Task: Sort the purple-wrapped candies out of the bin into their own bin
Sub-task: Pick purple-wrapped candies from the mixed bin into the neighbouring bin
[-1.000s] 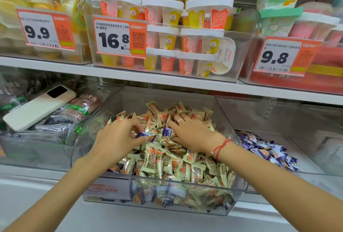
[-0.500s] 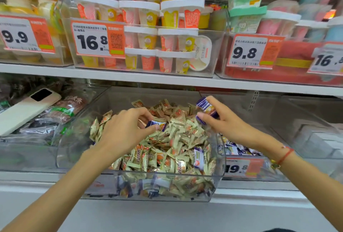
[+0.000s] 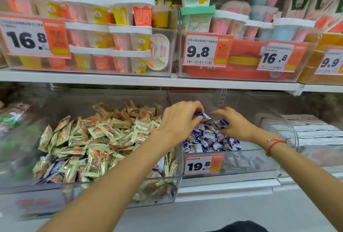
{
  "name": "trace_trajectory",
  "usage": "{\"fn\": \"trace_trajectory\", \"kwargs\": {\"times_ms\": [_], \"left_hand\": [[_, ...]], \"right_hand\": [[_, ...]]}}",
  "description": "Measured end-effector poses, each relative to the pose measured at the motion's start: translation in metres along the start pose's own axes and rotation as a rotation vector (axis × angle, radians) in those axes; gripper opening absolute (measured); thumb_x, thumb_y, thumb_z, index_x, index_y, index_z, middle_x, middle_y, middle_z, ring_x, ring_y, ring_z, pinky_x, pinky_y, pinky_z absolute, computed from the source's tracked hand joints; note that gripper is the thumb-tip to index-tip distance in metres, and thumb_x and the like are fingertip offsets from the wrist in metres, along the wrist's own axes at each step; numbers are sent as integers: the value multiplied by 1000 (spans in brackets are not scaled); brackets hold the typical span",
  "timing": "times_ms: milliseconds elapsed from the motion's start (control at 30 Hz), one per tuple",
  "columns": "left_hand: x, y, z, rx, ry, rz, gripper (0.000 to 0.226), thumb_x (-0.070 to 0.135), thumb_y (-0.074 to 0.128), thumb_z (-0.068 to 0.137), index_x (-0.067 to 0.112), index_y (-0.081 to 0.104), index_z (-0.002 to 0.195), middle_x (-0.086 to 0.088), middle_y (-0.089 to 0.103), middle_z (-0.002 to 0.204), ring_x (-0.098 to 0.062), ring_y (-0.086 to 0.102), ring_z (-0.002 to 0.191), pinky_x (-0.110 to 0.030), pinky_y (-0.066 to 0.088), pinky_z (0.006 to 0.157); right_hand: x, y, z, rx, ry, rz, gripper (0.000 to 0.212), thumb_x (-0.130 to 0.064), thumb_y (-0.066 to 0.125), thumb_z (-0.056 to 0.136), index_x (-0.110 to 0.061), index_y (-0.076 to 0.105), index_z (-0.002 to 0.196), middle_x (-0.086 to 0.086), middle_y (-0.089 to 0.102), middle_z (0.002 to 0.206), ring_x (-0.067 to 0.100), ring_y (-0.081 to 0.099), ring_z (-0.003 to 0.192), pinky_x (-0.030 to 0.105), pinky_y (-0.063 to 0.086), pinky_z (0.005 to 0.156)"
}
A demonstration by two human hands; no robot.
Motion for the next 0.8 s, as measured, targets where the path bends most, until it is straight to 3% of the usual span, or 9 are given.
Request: {"fn": "trace_trajectory", "kwargs": {"times_ms": [67, 133, 300, 367, 500, 567, 633, 700, 800], "left_hand": [[0, 8, 6, -46, 25, 68, 26, 30, 53, 96, 29, 58, 121, 8, 64, 117, -15, 53, 114, -35, 49, 83], [-8, 0, 0, -9, 18, 83, 29, 30, 52, 96, 30, 56, 125, 9, 62, 122, -13, 52, 116, -33, 47, 83], [-56, -46, -54, 66, -149, -5, 10, 37, 55, 93, 39, 61, 102, 24, 60, 87, 9, 55, 83, -19, 49, 69], [-70, -47, -79, -80, -199, -51, 15, 43, 54, 92, 39, 62, 105, 23, 63, 97, 10, 56, 85, -18, 50, 74], [-69, -24, -116, -384, -148, -35, 47, 59, 48, 88, 42, 47, 132, 25, 43, 132, 3, 41, 120, -27, 38, 102], [-68, -23, -121, -327, -147, -33, 45, 57, 52, 88, 43, 48, 130, 26, 37, 136, 3, 32, 126, -28, 34, 104], [-64, -25, -122, -240, -134, -54, 34, 51, 57, 88, 42, 54, 120, 27, 37, 135, 4, 29, 126, -27, 31, 104], [-61, -24, -122, -201, -120, -58, 22, 46, 61, 87, 40, 57, 108, 27, 43, 130, 4, 30, 123, -22, 29, 101], [-59, -23, -122, -171, -137, -60, 17, 45, 61, 87, 39, 58, 103, 26, 52, 122, 5, 36, 118, -22, 36, 97]], "right_hand": [[5, 2, -4, -68, 0, -35, 59, -5, 65, 84, -21, 47, 138, 10, 47, 130, 25, 42, 125, 30, 34, 98], [5, -1, -14, -24, -27, -20, 53, -11, 64, 87, -26, 49, 136, 5, 49, 134, 22, 42, 127, 32, 34, 104], [-32, -2, -51, 132, -173, 90, 35, -27, 59, 93, -37, 54, 127, -16, 53, 126, 5, 49, 117, 31, 42, 99], [-67, 0, -60, 188, -241, 153, 31, -37, 52, 95, -40, 53, 126, -22, 52, 125, -1, 47, 117, 27, 43, 96], [-125, 27, -55, 136, -315, 168, 48, -51, 36, 97, -38, 36, 143, -23, 36, 145, -4, 29, 134, 18, 25, 108], [-133, 43, -50, 122, -305, 161, 52, -53, 30, 97, -37, 28, 147, -26, 25, 148, -9, 11, 139, 8, 7, 107], [-131, 51, -48, 136, -284, 219, 47, -50, 29, 98, -40, 30, 144, -37, 17, 143, -18, 2, 136, 1, 0, 101], [-129, 54, -48, 132, -286, 267, 42, -49, 30, 97, -44, 34, 139, -46, 9, 137, -21, -1, 135, 0, 0, 101], [-129, 51, -50, 84, -307, 275, 42, -53, 30, 94, -45, 41, 134, -44, 12, 141, -15, 6, 138, 13, 12, 108]]}}
Point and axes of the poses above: each hand's wrist, its own z-axis towards the middle knuckle, its own y-axis out of the palm, x = y × z, the point moved 6 cm from there along z, towards the middle knuckle
